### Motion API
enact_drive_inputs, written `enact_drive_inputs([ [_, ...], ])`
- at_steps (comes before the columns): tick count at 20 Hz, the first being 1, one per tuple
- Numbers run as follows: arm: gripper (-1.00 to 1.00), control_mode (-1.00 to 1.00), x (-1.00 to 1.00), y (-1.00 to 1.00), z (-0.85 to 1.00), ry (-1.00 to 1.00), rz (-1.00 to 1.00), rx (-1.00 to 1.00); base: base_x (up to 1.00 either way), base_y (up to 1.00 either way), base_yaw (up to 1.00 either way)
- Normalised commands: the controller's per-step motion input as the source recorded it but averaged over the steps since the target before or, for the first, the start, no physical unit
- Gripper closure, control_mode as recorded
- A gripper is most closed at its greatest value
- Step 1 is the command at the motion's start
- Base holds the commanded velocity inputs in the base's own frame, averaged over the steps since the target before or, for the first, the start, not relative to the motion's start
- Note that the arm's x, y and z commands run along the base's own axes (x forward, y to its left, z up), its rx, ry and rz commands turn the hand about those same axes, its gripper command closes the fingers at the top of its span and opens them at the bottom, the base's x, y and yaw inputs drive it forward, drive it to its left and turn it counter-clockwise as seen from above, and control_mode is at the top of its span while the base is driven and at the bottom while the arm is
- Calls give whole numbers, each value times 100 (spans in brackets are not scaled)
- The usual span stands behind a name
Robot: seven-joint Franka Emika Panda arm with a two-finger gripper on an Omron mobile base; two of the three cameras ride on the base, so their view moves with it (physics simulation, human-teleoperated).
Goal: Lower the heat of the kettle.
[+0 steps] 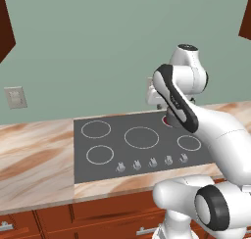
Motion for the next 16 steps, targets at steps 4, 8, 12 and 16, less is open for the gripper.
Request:
enact_drive_inputs([
  [4, -100, -100, -3, -3, -3, -2, 0, 0, 0, 0, 0],
  [8, -100, -100, -17, -20, -13, -4, 16, 2, 0, 0, 0],
  [12, -100, -100, -10, -30, -17, -13, 40, 2, 0, 0, 0],
  [16, -100, -100, 0, -8, -18, -6, 44, -5, 0, 0, 0],
])
